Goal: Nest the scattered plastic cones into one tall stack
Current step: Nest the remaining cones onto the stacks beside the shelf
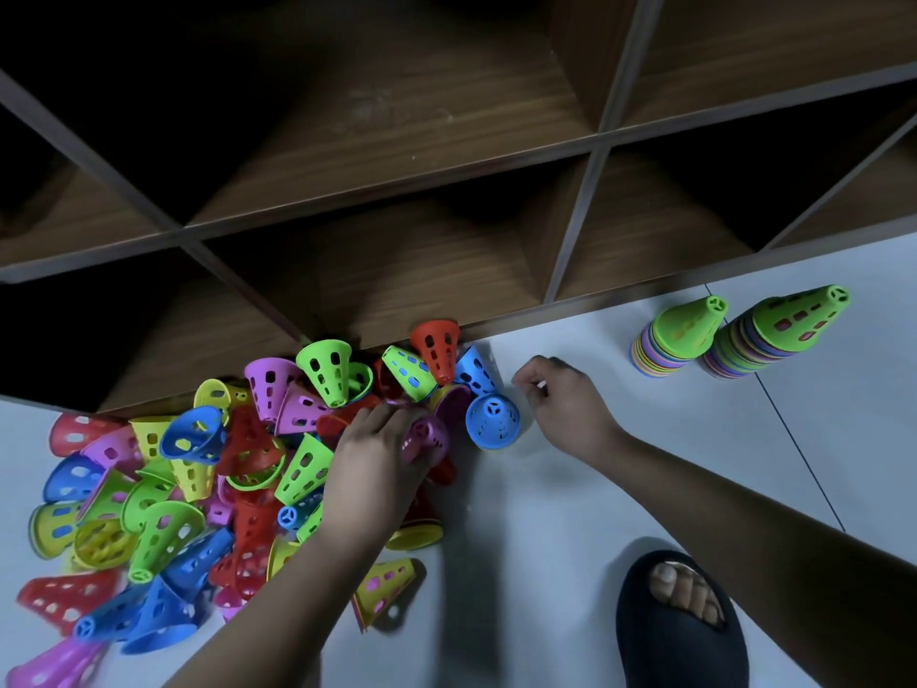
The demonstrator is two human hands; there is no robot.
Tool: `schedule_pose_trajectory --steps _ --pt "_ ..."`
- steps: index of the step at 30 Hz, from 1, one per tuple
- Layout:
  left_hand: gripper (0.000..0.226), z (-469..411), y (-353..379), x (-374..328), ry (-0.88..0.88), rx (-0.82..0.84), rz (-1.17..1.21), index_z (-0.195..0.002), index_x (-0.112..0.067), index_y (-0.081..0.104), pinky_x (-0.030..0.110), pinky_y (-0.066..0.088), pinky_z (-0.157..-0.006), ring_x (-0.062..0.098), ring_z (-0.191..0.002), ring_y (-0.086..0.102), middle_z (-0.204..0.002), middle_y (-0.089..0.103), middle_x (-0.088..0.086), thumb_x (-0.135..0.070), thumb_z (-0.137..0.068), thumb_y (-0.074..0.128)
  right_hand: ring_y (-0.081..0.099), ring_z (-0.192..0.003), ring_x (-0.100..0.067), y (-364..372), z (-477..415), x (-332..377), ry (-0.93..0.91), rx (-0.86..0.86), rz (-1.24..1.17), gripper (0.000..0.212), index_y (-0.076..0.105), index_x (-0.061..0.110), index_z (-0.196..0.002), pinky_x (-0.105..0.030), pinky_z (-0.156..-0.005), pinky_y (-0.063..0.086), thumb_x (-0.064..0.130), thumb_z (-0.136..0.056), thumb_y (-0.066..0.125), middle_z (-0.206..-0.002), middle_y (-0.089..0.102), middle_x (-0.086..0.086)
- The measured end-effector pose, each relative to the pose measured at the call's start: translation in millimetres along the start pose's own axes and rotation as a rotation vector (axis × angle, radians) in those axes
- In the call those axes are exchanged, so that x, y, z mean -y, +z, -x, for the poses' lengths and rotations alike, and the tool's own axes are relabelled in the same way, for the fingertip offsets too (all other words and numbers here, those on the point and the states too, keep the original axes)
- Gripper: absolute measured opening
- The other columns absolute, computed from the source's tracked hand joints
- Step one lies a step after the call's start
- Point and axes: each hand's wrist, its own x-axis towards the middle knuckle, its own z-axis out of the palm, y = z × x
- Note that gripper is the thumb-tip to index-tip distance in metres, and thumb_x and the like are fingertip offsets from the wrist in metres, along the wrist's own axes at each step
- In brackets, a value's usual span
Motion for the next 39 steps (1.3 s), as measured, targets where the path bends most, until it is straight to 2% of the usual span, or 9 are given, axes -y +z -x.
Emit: schedule_pose_trajectory --steps 7,12,17,21,24,28,32,35,39 --pt "0.042 -9.5 -26.1 -22.6 -0.010 -0.056 0.240 -0.127 -0.027 0.068 0.036 0.055 -0.084 0.012 -0.099 0.061 -0.109 0.063 -0.011 -0.038 -0.090 0.081 0.065 -0.101 -0.018 -2.1 -39.0 27.6 -0.265 0.126 0.091 0.034 0.064 0.031 -0.133 -0.033 -0.090 0.053 0.014 -0.106 0.053 -0.125 0.056 0.002" --pt "0.041 -12.8 -23.6 -51.0 0.038 -0.107 0.339 -0.125 -0.024 0.069 0.035 0.054 -0.088 0.013 -0.106 0.062 -0.113 0.064 -0.011 -0.048 -0.091 0.073 0.068 -0.111 -0.018 7.7 -62.0 31.7 -0.249 0.283 0.265 0.046 0.055 0.042 -0.138 -0.040 -0.093 0.059 0.014 -0.102 0.059 -0.135 0.047 0.003" --pt "0.039 -19.7 -2.8 -59.9 0.070 -0.053 0.297 -0.123 -0.024 0.069 0.036 0.052 -0.086 0.013 -0.103 0.057 -0.112 0.063 -0.009 -0.041 -0.090 0.080 0.068 -0.095 -0.018 0.6 -68.4 26.8 -0.203 0.288 0.335 0.047 0.054 0.039 -0.125 -0.041 -0.087 0.060 0.020 -0.088 0.077 -0.133 0.049 0.004" --pt "0.042 -26.4 6.3 -59.7 0.099 -0.019 0.227 -0.126 -0.025 0.070 0.036 0.054 -0.086 0.014 -0.104 0.058 -0.113 0.064 -0.008 -0.040 -0.088 0.081 0.067 -0.093 -0.013 -9.2 -68.9 15.7 -0.200 0.205 0.334 0.034 0.052 0.034 -0.106 -0.038 -0.086 0.060 0.008 -0.094 0.069 -0.126 0.055 0.005" --pt "0.042 -30.2 11.0 -61.1 0.119 0.008 0.183 -0.126 -0.025 0.072 0.039 0.055 -0.084 0.019 -0.103 0.059 -0.112 0.063 -0.004 -0.033 -0.086 0.082 0.063 -0.093 -0.019 -14.8 -67.6 10.7 -0.211 0.160 0.326 0.016 0.054 0.029 -0.099 -0.037 -0.084 0.056 0.020 -0.101 0.067 -0.118 0.058 0.003" --pt "0.042 -34.1 21.2 -61.3 0.106 0.039 0.163 -0.121 -0.025 0.073 0.035 0.052 -0.081 0.022 -0.101 0.058 -0.111 0.064 -0.002 -0.030 -0.081 0.085 0.060 -0.089 -0.021 -26.8 -59.3 5.2 -0.236 0.061 0.223 0.016 0.052 0.032 -0.092 -0.043 -0.079 0.055 0.028 -0.101 0.065 -0.102 0.058 0.003" --pt "0.036 -35.3 32.9 -60.9 0.100 0.070 0.156 -0.116 -0.025 0.072 0.036 0.050 -0.081 0.023 -0.101 0.058 -0.111 0.066 -0.002 -0.031 -0.082 0.082 0.058 -0.074 -0.016 -42.9 -39.9 10.2 -0.232 -0.110 0.012 0.012 0.056 0.025 -0.094 -0.037 -0.068 0.048 0.027 -0.103 0.064 -0.082 0.061 0.005" --pt "0.040 -33.9 34.8 -56.3 0.112 0.082 0.164 -0.121 -0.026 0.070 0.036 0.051 -0.085 0.022 -0.104 0.058 -0.119 0.068 -0.004 -0.032 -0.083 0.082 0.057 -0.068 -0.013 -52.6 -24.3 21.0 -0.122 -0.168 -0.265 0.013 0.058 0.016 -0.094 -0.031 -0.067 0.045 0.022 -0.105 0.064 -0.074 0.059 0.008" --pt "0.050 -34.2 24.9 -39.5 0.155 0.097 0.134 -0.127 -0.031 0.068 0.039 0.052 -0.087 0.021 -0.105 0.057 -0.120 0.069 -0.007 -0.041 -0.080 0.081 0.057 -0.064 -0.017 -55.6 -8.0 33.0 0.075 -0.077 -0.714 0.020 0.061 0.009 -0.088 -0.032 -0.057 0.043 0.015 -0.107 0.060 -0.075 0.062 -0.003"
